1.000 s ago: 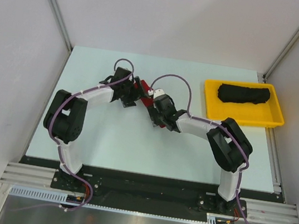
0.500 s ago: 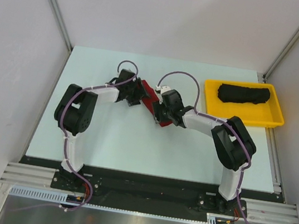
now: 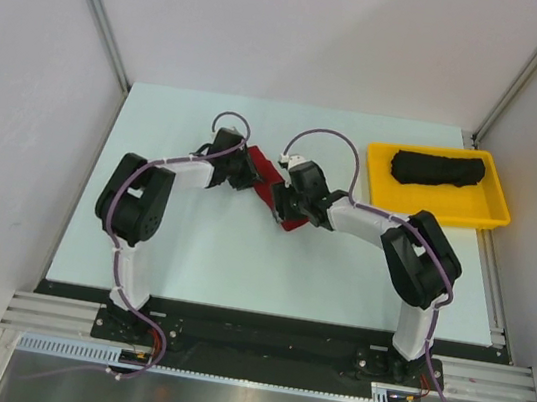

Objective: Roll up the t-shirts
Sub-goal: Roll the T-shirt to the center of the board.

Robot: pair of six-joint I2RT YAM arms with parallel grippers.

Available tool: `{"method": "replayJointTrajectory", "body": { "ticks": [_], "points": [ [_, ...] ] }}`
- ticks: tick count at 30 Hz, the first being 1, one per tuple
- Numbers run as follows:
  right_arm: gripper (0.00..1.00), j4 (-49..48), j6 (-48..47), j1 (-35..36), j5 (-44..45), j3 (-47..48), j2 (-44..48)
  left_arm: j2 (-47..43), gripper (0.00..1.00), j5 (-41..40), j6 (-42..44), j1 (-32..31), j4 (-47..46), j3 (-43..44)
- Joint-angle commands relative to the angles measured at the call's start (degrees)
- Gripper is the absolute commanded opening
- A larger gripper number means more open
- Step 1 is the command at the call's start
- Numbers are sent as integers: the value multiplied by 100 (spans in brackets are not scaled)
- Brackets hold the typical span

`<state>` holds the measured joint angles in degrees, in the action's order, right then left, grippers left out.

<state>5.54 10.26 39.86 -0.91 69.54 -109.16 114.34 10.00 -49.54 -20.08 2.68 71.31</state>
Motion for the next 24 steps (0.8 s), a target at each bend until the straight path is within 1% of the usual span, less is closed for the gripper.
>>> {"method": "replayJointTrajectory", "body": {
  "ticks": [1,5,6,7,11,13,17,21,24],
  "points": [
    [63,500,283,382,-164,51,264,-518,31,36,383,-58,68,-1063],
    [66,650,520,523,-173,34,491,-896,29,291,462,-110,-250,-1724],
    [68,676,573,532,-190,-1,571,-992,29,344,489,-119,-250,-1821],
    [69,702,634,541,-217,-19,650,-1054,28,449,550,-137,-433,-2005],
    [74,825,881,541,-200,-116,1150,-1344,27,573,665,-216,-566,-2419],
    [78,869,1056,471,-121,-151,1300,-1485,27,635,735,-216,-549,-2551],
    [81,949,1381,67,-278,-230,1494,-1626,27,862,832,-225,-540,-2675],
    [88,730,1443,-266,-427,-362,1460,-1731,28,942,884,-234,-514,-2771],
    [89,291,1514,-635,-1007,-450,1241,-1688,29,960,858,-234,-505,-2728]
  ]
}}
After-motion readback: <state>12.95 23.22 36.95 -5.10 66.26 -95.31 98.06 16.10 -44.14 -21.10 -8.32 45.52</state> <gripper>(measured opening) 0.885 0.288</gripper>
